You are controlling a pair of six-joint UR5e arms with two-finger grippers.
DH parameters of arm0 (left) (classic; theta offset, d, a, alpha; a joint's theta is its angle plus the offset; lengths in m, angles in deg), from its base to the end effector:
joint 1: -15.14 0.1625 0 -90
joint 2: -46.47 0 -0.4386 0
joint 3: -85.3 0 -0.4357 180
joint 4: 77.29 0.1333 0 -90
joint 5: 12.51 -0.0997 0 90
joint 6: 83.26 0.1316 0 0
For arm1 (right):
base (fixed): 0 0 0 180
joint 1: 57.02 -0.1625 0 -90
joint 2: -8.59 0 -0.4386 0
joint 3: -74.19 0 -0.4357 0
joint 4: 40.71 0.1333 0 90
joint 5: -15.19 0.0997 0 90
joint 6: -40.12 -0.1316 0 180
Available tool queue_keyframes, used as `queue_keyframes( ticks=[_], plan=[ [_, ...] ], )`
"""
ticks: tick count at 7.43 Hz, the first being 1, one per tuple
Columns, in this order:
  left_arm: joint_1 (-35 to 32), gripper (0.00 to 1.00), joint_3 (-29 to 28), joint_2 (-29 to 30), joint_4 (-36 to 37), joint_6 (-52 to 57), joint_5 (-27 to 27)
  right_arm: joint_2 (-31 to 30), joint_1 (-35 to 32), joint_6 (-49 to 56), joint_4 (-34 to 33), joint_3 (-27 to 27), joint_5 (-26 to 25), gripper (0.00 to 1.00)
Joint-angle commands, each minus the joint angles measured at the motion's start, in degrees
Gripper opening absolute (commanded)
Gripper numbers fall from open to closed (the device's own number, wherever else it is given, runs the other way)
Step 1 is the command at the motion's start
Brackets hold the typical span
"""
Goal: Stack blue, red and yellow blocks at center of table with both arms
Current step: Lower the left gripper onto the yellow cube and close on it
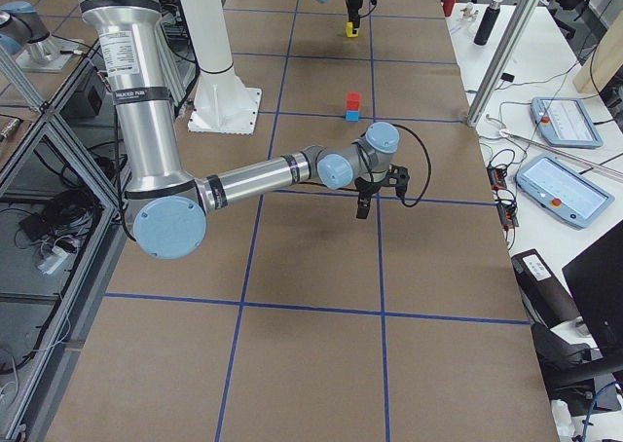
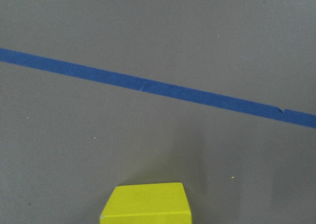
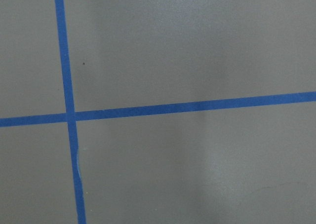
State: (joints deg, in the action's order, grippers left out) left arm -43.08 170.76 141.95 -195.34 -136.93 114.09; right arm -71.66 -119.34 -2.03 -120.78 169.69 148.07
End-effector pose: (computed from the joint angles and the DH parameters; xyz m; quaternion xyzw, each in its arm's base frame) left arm 0.2778 -0.5525 0.6360 -0.0317 0.3846 -0.0974 0.9174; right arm -0.2520 -0.5746 0.5250 -0.0378 -0.4087 0.0354 0.9112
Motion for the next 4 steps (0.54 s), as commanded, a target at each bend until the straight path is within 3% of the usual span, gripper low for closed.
queue_keyframes(
  ticks=[1, 2, 4],
  plan=[
    [0.13, 0.56, -0.12, -0.30, 0.18, 0.15, 0.06, 0.00, 0.00, -0.04, 0.00, 0.05, 0.01, 0.99],
    [0.04, 0.01, 0.14, -0.12, 0.62, 0.15, 0.40, 0.09, 0.00, -0.04, 0.00, 0.22, 0.01, 0.99],
    [-0.04, 0.00, 1.01, 0.75, 1.76, -0.11, 1.10, 0.00, 0.00, -0.04, 0.00, 0.31, 0.01, 0.99]
  ],
)
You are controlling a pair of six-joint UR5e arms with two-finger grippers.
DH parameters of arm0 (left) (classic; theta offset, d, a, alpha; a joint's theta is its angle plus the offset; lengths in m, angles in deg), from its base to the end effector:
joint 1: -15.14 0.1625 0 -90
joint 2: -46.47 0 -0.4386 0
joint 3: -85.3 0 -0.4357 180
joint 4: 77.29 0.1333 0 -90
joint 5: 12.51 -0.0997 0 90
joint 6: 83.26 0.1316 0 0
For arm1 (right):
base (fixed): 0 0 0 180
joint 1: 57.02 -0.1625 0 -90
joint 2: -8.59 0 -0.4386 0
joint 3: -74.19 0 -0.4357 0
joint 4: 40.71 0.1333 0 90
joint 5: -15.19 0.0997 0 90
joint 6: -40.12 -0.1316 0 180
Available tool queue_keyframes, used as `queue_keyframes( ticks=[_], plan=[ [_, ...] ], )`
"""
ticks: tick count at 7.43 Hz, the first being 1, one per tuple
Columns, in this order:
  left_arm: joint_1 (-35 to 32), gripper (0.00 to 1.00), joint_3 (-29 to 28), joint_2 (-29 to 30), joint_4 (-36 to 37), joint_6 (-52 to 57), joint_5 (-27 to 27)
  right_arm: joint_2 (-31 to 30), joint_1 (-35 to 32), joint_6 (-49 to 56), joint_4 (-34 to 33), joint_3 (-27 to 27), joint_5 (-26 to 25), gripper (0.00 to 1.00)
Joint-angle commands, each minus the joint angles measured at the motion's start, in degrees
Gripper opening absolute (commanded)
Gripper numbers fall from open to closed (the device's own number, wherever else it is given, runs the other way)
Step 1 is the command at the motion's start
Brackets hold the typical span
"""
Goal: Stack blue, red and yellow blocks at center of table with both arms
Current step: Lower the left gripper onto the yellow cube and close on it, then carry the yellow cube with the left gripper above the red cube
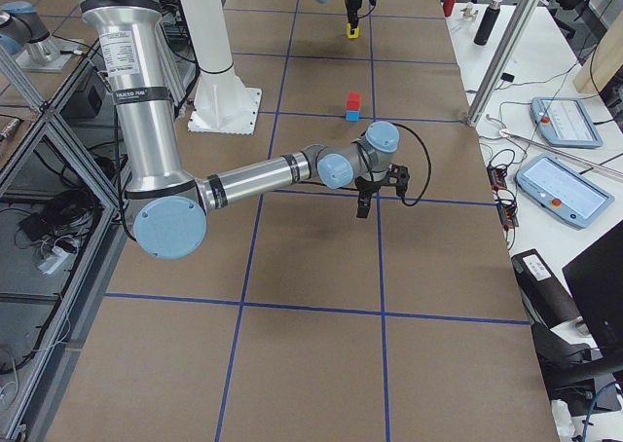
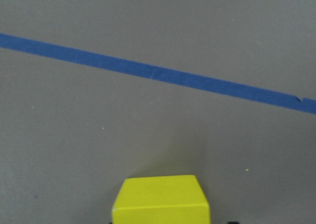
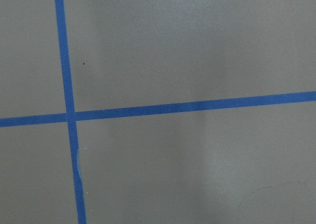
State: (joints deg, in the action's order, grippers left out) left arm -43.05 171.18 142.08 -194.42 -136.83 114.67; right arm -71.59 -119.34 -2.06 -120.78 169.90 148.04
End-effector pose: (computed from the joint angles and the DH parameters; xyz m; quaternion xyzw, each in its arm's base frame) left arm 0.2791 -0.5520 0.6320 -0.0372 0.3859 -0.0960 0.9168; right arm -0.2521 -0.5748 0.5223 -0.0358 -0.4096 0.0347 0.9109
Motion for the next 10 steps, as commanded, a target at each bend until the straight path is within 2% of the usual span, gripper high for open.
queue_keyframes(
  ticks=[1, 3, 4, 6, 8, 10],
  plan=[
    [-0.08, 0.00, 3.74, 4.28, 5.46, -0.65, 1.22, 0.03, 0.00, 0.00, 0.00, 0.09, -0.05, 0.99],
    [1.31, 0.00, 11.91, 17.17, 24.49, -0.74, 1.05, 0.03, 0.00, 0.09, 0.00, 0.09, -0.05, 0.99],
    [5.33, 0.00, 12.81, 24.72, 31.27, -2.22, 0.35, 0.03, 0.00, 0.09, 0.00, 0.00, -0.05, 0.99],
    [14.90, 0.00, 10.82, 34.33, 33.19, -7.21, -3.58, -0.06, 0.00, 0.18, 0.00, 0.00, -0.05, 0.99],
    [19.15, 0.00, 1.45, 45.05, 33.10, -11.45, -6.85, -0.06, 0.00, 0.18, 0.00, -0.17, -0.05, 0.99],
    [20.66, 0.00, -3.24, 49.57, 33.10, -12.61, -7.74, -0.15, 0.00, 0.18, 0.00, -0.17, -0.05, 0.99]
  ],
)
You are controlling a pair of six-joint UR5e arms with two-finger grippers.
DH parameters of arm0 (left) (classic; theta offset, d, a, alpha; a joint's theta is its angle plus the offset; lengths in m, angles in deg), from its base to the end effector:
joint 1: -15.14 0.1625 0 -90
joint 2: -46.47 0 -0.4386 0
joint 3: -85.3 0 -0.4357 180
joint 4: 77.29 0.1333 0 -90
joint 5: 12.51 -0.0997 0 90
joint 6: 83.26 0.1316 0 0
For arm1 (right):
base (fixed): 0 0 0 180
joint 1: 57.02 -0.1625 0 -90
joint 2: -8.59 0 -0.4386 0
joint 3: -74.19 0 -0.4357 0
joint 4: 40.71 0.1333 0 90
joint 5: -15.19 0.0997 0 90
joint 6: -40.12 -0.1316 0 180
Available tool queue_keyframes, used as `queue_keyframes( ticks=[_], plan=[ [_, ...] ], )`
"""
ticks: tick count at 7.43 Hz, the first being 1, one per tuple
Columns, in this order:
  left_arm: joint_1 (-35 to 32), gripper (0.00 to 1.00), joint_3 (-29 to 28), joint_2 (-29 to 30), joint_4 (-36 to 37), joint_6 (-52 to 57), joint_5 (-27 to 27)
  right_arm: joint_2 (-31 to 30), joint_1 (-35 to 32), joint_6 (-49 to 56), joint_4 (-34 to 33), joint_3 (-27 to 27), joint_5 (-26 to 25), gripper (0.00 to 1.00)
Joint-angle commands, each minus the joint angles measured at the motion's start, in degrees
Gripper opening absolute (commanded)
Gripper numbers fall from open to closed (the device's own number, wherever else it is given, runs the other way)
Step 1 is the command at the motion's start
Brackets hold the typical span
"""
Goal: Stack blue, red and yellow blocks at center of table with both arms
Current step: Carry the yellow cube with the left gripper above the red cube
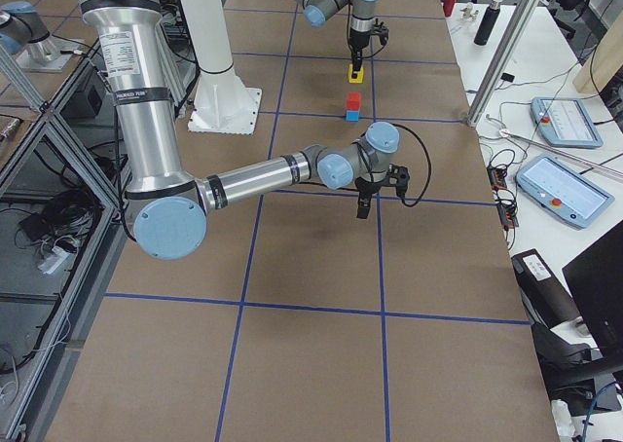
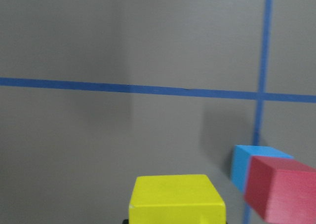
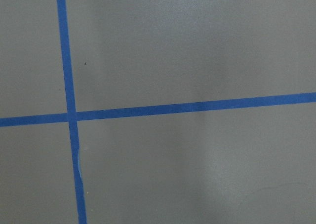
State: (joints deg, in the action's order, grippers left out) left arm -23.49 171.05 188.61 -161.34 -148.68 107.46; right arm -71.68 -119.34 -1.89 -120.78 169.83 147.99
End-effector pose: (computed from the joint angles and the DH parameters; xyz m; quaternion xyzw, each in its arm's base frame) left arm 0.5740 -0.5452 0.1266 -0.0245 0.4210 -0.0185 0.9066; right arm -0.2518 -0.5744 0.5240 -0.0361 -0.4087 0.0340 0.9113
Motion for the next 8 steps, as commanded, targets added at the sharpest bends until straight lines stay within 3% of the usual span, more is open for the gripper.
queue_keyframes(
  ticks=[1, 8],
  plan=[
    [1.80, 0.00, -5.14, 4.79, 0.02, -0.85, -0.61, -0.06, -0.09, 0.00, 0.00, 0.08, 0.00, 0.99],
    [1.99, 0.00, -7.71, 6.12, -0.42, -0.41, -1.41, -0.15, -0.09, 0.00, 0.00, -0.18, 0.00, 0.99]
  ],
)
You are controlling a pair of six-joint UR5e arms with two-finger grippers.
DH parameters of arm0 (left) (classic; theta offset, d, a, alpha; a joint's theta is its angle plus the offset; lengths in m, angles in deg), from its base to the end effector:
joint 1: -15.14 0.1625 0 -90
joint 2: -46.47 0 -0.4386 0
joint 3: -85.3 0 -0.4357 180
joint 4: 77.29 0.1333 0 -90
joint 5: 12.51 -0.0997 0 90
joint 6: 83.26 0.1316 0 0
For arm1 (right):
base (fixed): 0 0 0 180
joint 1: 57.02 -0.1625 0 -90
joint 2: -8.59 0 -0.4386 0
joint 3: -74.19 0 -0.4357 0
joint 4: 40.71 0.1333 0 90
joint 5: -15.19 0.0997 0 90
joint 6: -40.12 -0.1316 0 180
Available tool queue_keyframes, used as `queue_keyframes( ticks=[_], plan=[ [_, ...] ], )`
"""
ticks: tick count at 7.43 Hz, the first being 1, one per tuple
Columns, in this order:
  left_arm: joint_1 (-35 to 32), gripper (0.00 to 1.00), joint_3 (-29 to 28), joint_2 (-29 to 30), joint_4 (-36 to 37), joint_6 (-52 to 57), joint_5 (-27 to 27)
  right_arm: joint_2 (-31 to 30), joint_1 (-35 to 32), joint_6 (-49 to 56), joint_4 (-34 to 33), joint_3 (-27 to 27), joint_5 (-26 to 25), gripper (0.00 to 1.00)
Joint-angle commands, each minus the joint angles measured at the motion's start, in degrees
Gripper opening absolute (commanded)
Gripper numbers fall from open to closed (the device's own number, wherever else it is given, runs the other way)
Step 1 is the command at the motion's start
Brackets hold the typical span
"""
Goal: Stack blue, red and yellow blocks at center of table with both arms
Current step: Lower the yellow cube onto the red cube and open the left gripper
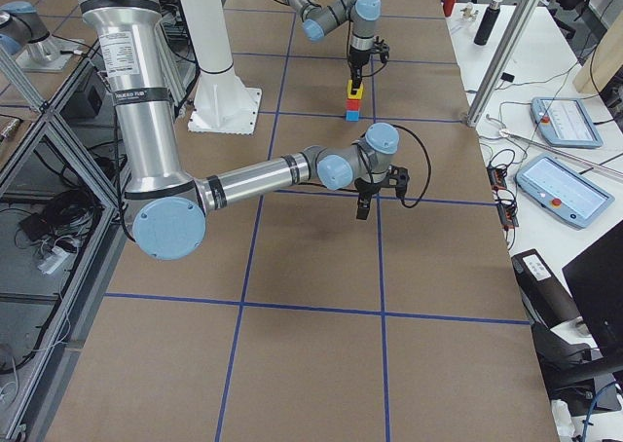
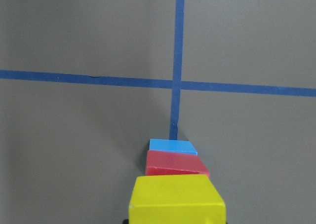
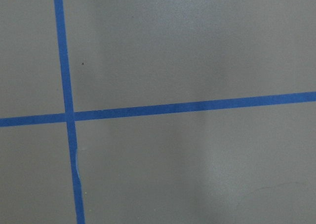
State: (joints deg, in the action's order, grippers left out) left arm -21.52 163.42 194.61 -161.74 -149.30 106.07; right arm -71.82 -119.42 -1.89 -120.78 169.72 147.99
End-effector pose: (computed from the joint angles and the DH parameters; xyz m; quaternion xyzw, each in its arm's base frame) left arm 0.6196 -0.5488 0.1018 -0.0297 0.4078 -0.0152 0.9125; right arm -0.2506 -0.5741 0.5266 -0.0375 -0.4077 0.0355 0.9116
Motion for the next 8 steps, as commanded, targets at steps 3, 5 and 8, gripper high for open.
queue_keyframes(
  ticks=[3, 5, 8],
  plan=[
    [0.01, 0.00, -0.16, 0.39, -0.10, 2.84, -0.89, -0.01, 0.00, 0.00, 0.00, -0.16, -0.09, 0.99],
    [0.01, 0.00, -0.42, 0.48, -0.19, 3.02, -0.99, -0.01, 0.09, 0.00, 0.00, -0.16, -0.09, 0.99],
    [0.19, 0.00, -0.95, 0.92, -0.19, 3.47, -0.99, -0.01, 0.09, 0.00, 0.00, -0.34, -0.17, 0.99]
  ],
)
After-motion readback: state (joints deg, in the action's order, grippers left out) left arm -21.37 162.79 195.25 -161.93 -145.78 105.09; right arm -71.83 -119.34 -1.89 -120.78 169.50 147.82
